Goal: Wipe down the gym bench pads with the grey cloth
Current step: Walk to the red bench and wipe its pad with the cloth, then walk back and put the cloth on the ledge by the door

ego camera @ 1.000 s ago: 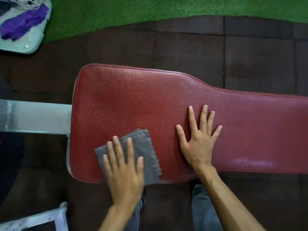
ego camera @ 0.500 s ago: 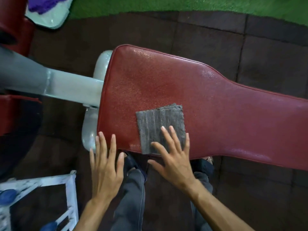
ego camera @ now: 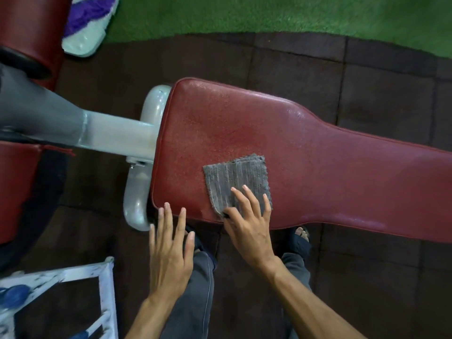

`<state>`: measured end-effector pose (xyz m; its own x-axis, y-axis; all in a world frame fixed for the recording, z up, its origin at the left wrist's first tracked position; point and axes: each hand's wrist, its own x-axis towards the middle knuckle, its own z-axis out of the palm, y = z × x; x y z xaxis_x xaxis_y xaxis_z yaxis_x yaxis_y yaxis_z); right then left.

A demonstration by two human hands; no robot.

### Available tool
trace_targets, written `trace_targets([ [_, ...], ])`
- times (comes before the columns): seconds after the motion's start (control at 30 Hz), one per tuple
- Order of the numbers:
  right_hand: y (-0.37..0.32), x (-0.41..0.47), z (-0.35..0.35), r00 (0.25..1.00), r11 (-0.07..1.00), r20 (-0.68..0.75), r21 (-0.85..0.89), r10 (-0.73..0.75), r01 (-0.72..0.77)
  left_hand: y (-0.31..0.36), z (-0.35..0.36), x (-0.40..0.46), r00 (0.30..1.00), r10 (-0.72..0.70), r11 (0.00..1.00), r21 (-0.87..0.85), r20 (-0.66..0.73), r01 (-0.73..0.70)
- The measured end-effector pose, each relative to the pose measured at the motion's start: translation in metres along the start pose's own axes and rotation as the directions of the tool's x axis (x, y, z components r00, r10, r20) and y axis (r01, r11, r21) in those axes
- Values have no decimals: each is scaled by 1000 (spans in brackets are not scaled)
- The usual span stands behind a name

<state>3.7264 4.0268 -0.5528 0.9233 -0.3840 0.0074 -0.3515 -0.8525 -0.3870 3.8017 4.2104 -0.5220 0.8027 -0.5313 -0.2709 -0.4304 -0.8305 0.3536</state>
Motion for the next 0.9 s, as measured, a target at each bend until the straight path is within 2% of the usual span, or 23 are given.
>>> trace_targets([
  [0.1,-1,-4,-32,992,990,-54,91,113,-108,15,-21,-6,998,63,998,8,24,-63],
  [0.17,0,-10,-58,982,976,-64,133,180,-171,28,-37,-12,990,98,995,-15,103,-97],
  [0.23,7,-18,-92,971,960,-56,173,231,-219,50,-56,-14,949,190,978,37,251,-206],
  [0.3,15,-26,-118,958,945,-53,186,282,-268,73,-69,-12,839,235,936,118,491,-332],
  [0.33,20,-35,-133,943,931,-61,196,326,-309,91,-76,-12,755,228,898,168,614,-408],
  [0.4,34,-57,-164,897,888,-101,225,430,-400,130,-86,-11,633,196,831,215,749,-512],
  [0.47,46,-82,-187,858,853,-117,241,500,-464,165,-89,-11,577,175,801,225,798,-554],
  [0.63,94,-175,-234,744,747,-117,232,658,-623,280,-69,-20,498,162,693,261,852,-672],
  [0.77,146,-250,-273,638,642,-85,191,765,-743,396,-30,-47,467,155,655,264,870,-708],
  [0.9,211,-315,-320,497,512,-124,206,859,-834,532,15,-91,388,180,568,226,904,-791],
])
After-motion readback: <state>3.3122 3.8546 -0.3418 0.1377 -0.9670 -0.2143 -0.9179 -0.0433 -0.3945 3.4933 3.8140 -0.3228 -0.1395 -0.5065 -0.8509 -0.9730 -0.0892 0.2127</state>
